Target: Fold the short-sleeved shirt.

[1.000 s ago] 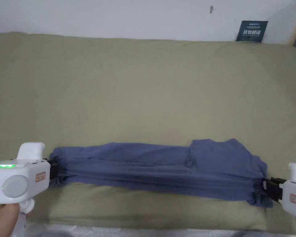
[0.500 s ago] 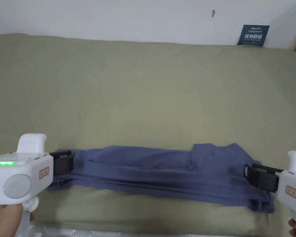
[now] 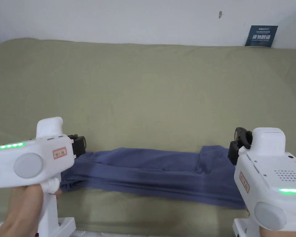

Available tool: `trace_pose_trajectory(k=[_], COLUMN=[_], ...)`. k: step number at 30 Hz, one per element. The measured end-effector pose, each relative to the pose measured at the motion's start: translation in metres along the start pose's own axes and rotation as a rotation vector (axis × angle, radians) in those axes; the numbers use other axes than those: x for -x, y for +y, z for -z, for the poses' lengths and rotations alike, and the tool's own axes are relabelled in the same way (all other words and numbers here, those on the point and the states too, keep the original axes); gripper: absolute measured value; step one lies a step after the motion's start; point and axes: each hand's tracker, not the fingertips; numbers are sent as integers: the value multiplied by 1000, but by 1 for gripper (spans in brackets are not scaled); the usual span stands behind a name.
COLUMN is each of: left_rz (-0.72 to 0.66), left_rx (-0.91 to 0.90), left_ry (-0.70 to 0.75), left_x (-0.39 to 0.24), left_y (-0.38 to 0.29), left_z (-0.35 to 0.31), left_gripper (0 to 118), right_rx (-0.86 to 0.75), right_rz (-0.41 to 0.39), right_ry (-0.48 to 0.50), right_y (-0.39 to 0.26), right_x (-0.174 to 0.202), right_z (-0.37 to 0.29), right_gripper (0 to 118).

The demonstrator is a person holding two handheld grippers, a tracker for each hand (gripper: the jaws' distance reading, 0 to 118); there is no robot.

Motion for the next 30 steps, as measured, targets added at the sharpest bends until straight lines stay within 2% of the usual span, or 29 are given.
trace_pose_trajectory(k=[7,10,17,18,19,21,22,26,28,30], left_rz=[-215,-268,-358,-362,-364,-369,-378,-395,-382,-401], left_rx=[308,383,376,383,388,418,440,463,466,477], left_ry=[-221,-240,-255,-252,-254,-283,-281,-315,-272,-292], left_x=[81,110,144,147,150,155,155,158,154,158], left_y=[32,36,38,38,38,36,32,19,13,9], left_z=[23,34,34,36,37,40,45,58,65,74], left_gripper=[0,0,3,8,33,103,118,116,116,116], right_rx=[-38,-38,-22,-17,-13,-4,-1,11,23,32], right_rz=[-19,-29,-27,-27,-24,-21,-23,-33,-38,-18], right_ry=[3,13,24,26,29,40,41,61,68,76], right_y=[0,-2,-2,-2,-2,-2,-3,-3,-3,-3], right_x=[31,36,41,42,43,45,47,53,55,54], right_z=[-4,-2,4,6,7,10,11,14,16,17], right_gripper=[0,0,0,0,0,0,0,0,0,0])
